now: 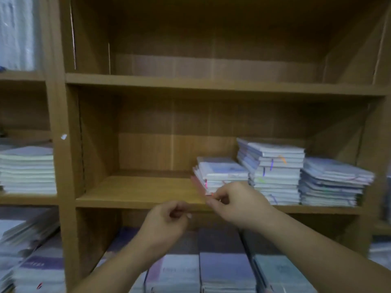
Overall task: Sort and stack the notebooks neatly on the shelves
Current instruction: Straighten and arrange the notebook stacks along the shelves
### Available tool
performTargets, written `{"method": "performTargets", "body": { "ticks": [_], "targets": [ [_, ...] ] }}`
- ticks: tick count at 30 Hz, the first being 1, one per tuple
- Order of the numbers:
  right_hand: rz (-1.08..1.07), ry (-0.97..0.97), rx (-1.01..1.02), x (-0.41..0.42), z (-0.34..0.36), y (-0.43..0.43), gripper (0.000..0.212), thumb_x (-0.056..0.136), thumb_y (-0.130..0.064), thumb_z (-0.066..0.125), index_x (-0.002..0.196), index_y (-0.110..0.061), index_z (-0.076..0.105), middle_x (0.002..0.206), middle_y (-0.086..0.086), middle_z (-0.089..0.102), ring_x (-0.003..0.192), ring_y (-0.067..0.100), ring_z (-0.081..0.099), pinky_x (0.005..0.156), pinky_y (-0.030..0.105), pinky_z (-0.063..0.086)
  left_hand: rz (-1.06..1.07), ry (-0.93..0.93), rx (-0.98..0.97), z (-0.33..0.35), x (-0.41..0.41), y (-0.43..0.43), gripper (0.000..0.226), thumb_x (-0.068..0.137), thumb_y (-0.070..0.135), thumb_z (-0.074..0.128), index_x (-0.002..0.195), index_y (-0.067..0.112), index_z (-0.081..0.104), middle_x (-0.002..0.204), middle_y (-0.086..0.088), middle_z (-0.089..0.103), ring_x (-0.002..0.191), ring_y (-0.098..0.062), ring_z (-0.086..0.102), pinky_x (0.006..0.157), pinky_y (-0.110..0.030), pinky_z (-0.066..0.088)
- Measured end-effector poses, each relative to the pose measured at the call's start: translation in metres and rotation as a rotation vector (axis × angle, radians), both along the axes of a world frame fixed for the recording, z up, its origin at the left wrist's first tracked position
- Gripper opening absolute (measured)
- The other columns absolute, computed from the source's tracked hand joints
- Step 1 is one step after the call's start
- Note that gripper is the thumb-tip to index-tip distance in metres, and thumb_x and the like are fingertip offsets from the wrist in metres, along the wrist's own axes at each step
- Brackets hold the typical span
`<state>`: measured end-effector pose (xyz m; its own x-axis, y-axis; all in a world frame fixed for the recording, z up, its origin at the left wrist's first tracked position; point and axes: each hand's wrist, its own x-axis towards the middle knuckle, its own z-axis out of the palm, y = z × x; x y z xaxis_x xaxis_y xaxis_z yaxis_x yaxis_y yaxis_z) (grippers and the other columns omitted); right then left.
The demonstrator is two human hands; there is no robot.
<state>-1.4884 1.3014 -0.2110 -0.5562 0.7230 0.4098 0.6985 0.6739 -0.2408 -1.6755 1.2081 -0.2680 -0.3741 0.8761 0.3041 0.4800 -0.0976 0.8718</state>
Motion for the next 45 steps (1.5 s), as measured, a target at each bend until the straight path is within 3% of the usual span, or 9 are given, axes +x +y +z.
{"method": "performTargets", "body": {
  "ticks": [6, 10, 15, 20, 25, 29, 35, 41, 45],
  "targets": [
    [0.009, 0.369, -0.014, 0.033, 0.021, 0.036, 0.018, 0.092, -0.039, 0.063, 0.097, -0.03, 0.077, 0.095, -0.021, 0.074, 0.095, -0.002, 0.066, 0.09, 0.03, 0.054, -0.012, -0.042, 0.006, 0.05, 0.003, 0.052, 0.015, 0.092, 0.01, 0.07, 0.081, 0.02, 0.074, 0.07, 0.007, 0.07, 0.071, -0.013, 0.062, 0.074, -0.031, 0.053],
    [-0.022, 0.2, 0.082, 0.014, 0.025, 0.064, 0.038, 0.097, -0.045, 0.059, 0.128, -0.024, 0.068, 0.13, -0.01, 0.063, 0.127, 0.008, 0.054, 0.102, 0.022, 0.04, -0.031, -0.225, -0.067, 0.065, 0.005, 0.101, 0.027, 0.098, 0.018, 0.065, 0.074, 0.009, 0.073, 0.06, -0.003, 0.065, 0.065, -0.021, 0.06, 0.069, -0.035, 0.05],
    [-0.1, 0.043, -0.012, 0.001, 0.018, 0.092, 0.039, 0.101, -0.046, 0.039, 0.081, -0.018, 0.057, 0.086, 0.001, 0.059, 0.09, 0.025, 0.059, 0.077, 0.039, 0.046, -0.084, -0.436, -0.228, 0.062, 0.011, 0.126, 0.021, 0.101, 0.03, 0.058, 0.101, 0.013, 0.071, 0.089, -0.007, 0.073, 0.082, -0.022, 0.067, 0.085, -0.037, 0.06],
    [-0.007, -0.051, 0.103, 0.01, 0.007, 0.104, 0.032, 0.094, -0.04, 0.031, 0.088, -0.021, 0.056, 0.09, -0.007, 0.054, 0.093, 0.021, 0.058, 0.078, 0.04, 0.046, -0.064, -0.543, -0.169, 0.068, 0.0, 0.142, 0.039, 0.099, 0.041, 0.062, 0.105, 0.004, 0.073, 0.088, -0.016, 0.072, 0.073, -0.026, 0.066, 0.07, -0.037, 0.062],
    [-0.005, -0.098, 0.086, 0.014, 0.005, 0.105, 0.046, 0.087, -0.032, 0.036, 0.124, -0.023, 0.061, 0.126, -0.005, 0.06, 0.119, 0.021, 0.055, 0.094, 0.043, 0.05, -0.005, -0.365, -0.203, 0.075, 0.005, 0.158, 0.036, 0.085, 0.032, 0.082, 0.095, 0.0, 0.072, 0.059, -0.007, 0.065, 0.042, -0.016, 0.055, 0.043, -0.025, 0.045],
    [0.033, -0.076, 0.089, 0.021, 0.003, 0.101, 0.046, 0.091, -0.026, 0.045, 0.136, -0.028, 0.057, 0.144, -0.009, 0.054, 0.135, 0.016, 0.048, 0.104, 0.037, 0.046, 0.017, -0.204, -0.244, 0.084, -0.001, 0.164, 0.029, 0.084, 0.029, 0.083, 0.081, 0.005, 0.067, 0.058, -0.008, 0.059, 0.041, -0.015, 0.048, 0.043, -0.023, 0.038],
    [-0.033, 0.445, 0.127, 0.027, -0.005, 0.095, 0.029, 0.088, -0.04, 0.054, 0.103, -0.027, 0.076, 0.094, -0.017, 0.067, 0.089, 0.006, 0.066, 0.084, 0.031, 0.053, -0.147, -0.358, -0.21, 0.089, 0.006, 0.142, 0.02, 0.094, 0.014, 0.067, 0.105, -0.003, 0.066, 0.078, -0.013, 0.075, 0.061, -0.025, 0.069, 0.051, -0.028, 0.051],
    [-0.053, 0.578, -0.188, 0.025, 0.001, 0.079, 0.008, 0.09, -0.044, 0.068, 0.095, -0.038, 0.068, 0.094, -0.014, 0.069, 0.087, -0.002, 0.063, 0.086, 0.022, 0.05, -0.113, -0.547, 0.03, 0.074, 0.009, 0.098, 0.017, 0.096, 0.002, 0.065, 0.106, -0.007, 0.055, 0.077, -0.027, 0.071, 0.041, -0.022, 0.062, 0.034, -0.021, 0.041],
    [0.038, 0.85, -0.409, 0.022, 0.02, 0.065, 0.027, 0.085, -0.038, 0.073, 0.108, -0.027, 0.068, 0.099, -0.008, 0.077, 0.086, 0.014, 0.074, 0.075, 0.045, 0.062, -0.143, -0.592, 0.132, 0.072, 0.026, 0.076, 0.023, 0.09, 0.004, 0.07, 0.105, -0.006, 0.056, 0.068, -0.017, 0.072, 0.039, -0.022, 0.059, 0.033, -0.023, 0.045]
  ]
}}
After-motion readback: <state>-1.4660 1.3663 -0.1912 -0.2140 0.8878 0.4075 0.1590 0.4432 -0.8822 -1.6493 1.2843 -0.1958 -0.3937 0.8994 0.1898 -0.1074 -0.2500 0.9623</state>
